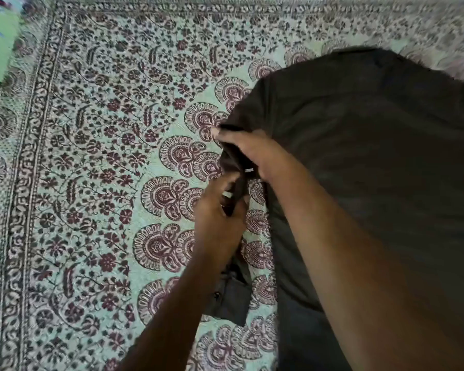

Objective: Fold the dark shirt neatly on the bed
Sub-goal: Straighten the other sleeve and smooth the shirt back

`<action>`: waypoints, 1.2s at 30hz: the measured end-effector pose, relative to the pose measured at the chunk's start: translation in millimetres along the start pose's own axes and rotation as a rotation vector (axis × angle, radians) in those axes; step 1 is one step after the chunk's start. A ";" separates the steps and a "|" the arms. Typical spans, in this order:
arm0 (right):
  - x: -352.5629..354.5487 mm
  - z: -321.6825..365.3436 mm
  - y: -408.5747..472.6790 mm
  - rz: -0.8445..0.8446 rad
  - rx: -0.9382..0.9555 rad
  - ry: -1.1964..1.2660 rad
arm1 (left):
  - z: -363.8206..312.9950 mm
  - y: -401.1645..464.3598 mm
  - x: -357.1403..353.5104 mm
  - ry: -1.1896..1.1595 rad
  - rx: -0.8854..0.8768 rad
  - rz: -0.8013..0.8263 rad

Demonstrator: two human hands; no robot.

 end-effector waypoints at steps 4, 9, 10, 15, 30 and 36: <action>-24.6 15.0 5.8 -0.045 0.099 0.253 | 22.5 -4.4 21.2 -0.395 0.120 0.041; -35.9 18.0 -11.7 0.113 0.427 0.985 | 40.9 29.9 82.2 -0.075 0.144 -0.199; -34.7 16.7 -13.5 0.101 0.458 1.016 | 39.2 43.9 87.4 -0.078 0.167 -0.122; -24.1 16.9 -17.9 -0.045 0.534 1.085 | 30.1 90.9 80.9 -0.907 0.332 0.362; -123.0 -33.7 -15.1 -0.035 0.001 0.684 | 76.5 74.3 255.1 0.500 0.098 0.257; -187.5 -26.6 20.1 -0.020 -0.086 0.886 | 90.3 125.6 333.7 0.491 0.157 0.262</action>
Point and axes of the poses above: each hand's wrist, its own y-axis towards the middle knuckle, its own x-axis out of the back of the hand, z = x × y, the point moved 5 cm from there along y, towards the middle knuckle, and after that the axes turned 12 degrees about z, right-handed, at the moved point
